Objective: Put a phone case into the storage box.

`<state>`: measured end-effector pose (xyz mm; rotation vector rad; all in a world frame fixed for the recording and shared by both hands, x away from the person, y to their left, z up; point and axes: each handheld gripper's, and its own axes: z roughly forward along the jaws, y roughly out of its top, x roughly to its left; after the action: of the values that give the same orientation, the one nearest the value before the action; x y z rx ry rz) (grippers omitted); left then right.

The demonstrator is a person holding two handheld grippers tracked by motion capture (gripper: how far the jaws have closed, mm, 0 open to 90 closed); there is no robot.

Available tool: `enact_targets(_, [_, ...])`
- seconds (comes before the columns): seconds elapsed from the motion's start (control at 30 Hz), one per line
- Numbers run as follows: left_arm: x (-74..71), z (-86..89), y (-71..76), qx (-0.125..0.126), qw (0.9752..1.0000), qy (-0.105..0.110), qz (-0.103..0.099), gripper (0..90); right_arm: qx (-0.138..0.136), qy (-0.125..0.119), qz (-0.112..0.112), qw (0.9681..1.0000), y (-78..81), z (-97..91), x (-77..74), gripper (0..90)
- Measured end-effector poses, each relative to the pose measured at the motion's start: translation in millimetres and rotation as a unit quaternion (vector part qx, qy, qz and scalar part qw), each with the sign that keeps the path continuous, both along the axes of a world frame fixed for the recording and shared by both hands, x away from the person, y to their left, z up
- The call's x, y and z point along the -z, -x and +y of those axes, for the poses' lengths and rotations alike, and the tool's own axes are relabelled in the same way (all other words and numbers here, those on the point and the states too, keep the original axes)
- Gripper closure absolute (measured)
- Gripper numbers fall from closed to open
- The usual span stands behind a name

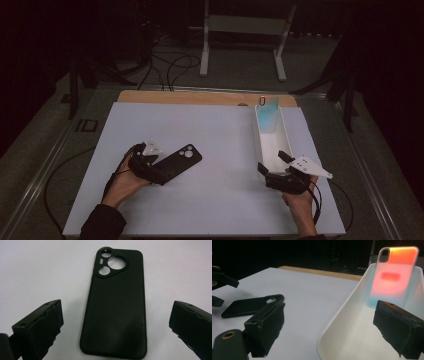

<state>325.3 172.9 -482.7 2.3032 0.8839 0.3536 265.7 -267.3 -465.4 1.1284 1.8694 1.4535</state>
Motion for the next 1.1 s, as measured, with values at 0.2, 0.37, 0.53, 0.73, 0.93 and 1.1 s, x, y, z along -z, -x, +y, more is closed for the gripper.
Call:
enact_targets(0.2, [4.6, -3.5, -4.9, 0.006, 0.9998, -0.013, 0.013, 0.1, -0.001, -0.001, 0.002, 1.0000, 0.0, 1.1, 0.4, 9.9])
enact_targets(0.37, [7.8, -5.5, -8.4, 0.004, 0.9996, -0.020, 0.022, 0.1, -0.001, -0.001, 0.002, 1.0000, -0.3, 1.5, 1.0, 9.9])
enact_targets(0.53, [12.1, -8.6, -12.4, 0.006, 0.9990, -0.027, 0.036, 0.2, -0.002, 0.000, 0.001, 1.0000, -0.4, 2.0, 1.0, 9.9])
enact_targets(0.73, [19.2, -13.9, -18.3, 0.001, 0.9979, -0.036, 0.054, 1.1, -0.001, 0.000, 0.001, 1.0000, -0.5, 1.8, 1.1, 9.9])
enact_targets(0.93, [25.2, -17.6, -20.5, 0.004, 0.9967, -0.048, 0.064, 1.5, -0.001, -0.002, 0.002, 1.0000, -0.8, 0.8, 1.5, 9.9])
enact_targets(1.1, [29.7, -18.5, -23.1, -0.001, 0.9957, -0.059, 0.072, 1.5, 0.000, -0.001, 0.003, 1.0000, -0.7, 1.3, 1.6, 9.9])
